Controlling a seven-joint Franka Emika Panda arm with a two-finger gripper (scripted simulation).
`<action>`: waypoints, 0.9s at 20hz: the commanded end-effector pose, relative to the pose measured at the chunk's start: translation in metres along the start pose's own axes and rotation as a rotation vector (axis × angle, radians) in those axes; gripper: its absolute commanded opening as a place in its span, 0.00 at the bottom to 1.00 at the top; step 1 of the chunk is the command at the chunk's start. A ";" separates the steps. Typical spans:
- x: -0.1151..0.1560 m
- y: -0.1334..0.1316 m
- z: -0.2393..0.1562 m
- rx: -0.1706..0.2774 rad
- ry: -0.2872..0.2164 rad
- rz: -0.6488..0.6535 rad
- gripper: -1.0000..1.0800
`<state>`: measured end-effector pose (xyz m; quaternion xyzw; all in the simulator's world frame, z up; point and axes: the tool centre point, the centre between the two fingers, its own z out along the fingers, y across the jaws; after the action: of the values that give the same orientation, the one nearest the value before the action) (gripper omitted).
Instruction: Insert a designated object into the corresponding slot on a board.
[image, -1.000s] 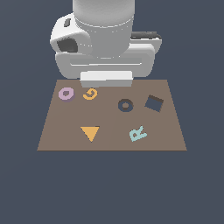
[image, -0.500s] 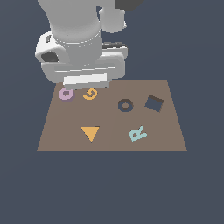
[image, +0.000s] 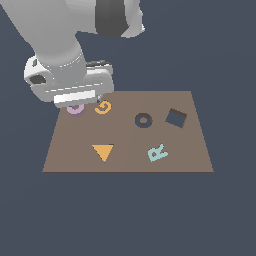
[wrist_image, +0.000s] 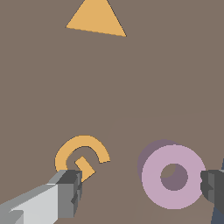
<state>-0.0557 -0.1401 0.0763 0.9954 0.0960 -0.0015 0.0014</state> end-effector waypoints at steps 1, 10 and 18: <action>-0.006 0.012 0.009 0.001 0.002 -0.019 0.96; -0.014 0.037 0.026 0.002 0.003 -0.050 0.96; -0.014 0.037 0.034 0.002 0.003 -0.049 0.96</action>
<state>-0.0627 -0.1793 0.0459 0.9928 0.1201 0.0002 0.0002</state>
